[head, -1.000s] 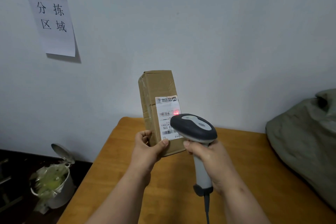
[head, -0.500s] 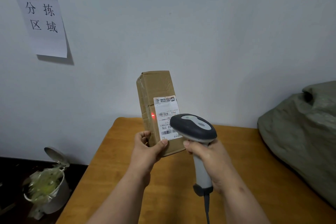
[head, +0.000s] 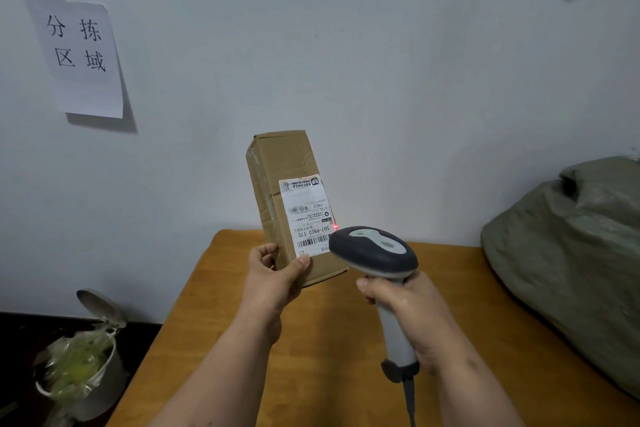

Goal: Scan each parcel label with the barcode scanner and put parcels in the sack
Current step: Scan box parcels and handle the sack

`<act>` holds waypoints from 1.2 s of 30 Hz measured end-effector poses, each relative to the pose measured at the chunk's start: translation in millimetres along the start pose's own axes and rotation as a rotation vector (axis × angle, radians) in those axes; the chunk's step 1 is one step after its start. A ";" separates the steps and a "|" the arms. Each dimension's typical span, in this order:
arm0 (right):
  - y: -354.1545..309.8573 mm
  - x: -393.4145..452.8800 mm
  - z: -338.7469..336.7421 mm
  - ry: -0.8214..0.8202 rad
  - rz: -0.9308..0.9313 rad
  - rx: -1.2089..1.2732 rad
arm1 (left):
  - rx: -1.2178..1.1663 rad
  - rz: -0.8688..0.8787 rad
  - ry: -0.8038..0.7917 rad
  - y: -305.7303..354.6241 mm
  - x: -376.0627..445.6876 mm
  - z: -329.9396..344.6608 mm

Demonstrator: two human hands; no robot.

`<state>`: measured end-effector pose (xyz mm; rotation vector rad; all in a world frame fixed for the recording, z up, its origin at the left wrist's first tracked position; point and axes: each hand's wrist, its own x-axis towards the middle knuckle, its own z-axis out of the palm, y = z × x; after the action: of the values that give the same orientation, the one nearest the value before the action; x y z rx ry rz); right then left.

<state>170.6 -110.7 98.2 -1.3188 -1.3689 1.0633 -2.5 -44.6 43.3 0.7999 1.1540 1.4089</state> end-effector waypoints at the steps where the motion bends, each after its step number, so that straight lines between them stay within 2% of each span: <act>1: -0.1 -0.7 -0.1 -0.006 0.008 -0.002 | 0.000 0.002 0.001 0.7 -0.4 0.2; 22: -3.3 -10.1 -1.3 -0.049 -0.006 -0.004 | 0.005 0.009 -0.015 1.2 -7.4 1.9; 30: 2.1 -20.5 -30.8 0.118 0.059 0.043 | 0.036 0.002 -0.051 -7.1 -17.6 29.1; 36: 15.3 -39.5 -94.8 0.285 0.063 0.206 | -0.009 -0.039 -0.195 -21.9 -40.1 104.3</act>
<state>266.4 -150.8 99.8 -1.3089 -0.9863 0.9865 108.7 -63.2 59.0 0.8836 1.0074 1.2729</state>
